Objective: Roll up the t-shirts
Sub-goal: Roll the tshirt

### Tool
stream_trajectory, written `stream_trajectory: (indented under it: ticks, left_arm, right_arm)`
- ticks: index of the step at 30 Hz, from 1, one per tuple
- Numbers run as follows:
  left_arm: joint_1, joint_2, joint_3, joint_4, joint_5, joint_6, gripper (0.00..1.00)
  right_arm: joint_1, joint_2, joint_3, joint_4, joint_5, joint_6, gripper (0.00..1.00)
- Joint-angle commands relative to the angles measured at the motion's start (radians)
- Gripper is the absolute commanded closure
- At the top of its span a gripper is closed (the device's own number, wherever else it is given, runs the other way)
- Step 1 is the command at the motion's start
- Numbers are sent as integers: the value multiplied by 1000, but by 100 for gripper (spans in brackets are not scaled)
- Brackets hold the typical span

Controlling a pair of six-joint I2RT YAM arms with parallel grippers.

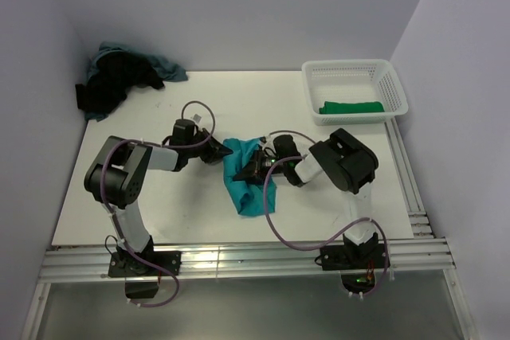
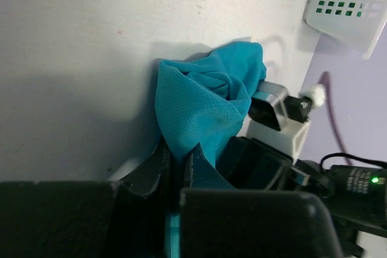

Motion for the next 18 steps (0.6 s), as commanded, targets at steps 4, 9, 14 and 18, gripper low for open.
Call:
stream_trajectory:
  ticks: [4,9,14,18]
  left_arm:
    - [-5,-10,77,-92,-48,49,100]
    - [-6,-11,130,-231,-114,56,100]
    - [-8,-14,136,-242,-125,45,100]
    - [-12,-14,142,-270,-134,48,100]
  right_arm:
    - [-3,-137,205,-766,179,-405,53]
    - [0,-272,325,-1076,386,-533,43]
    - [51,-350,486,-1294,595,-633,41]
    - [135,-320,657,-1475,754,-702,41]
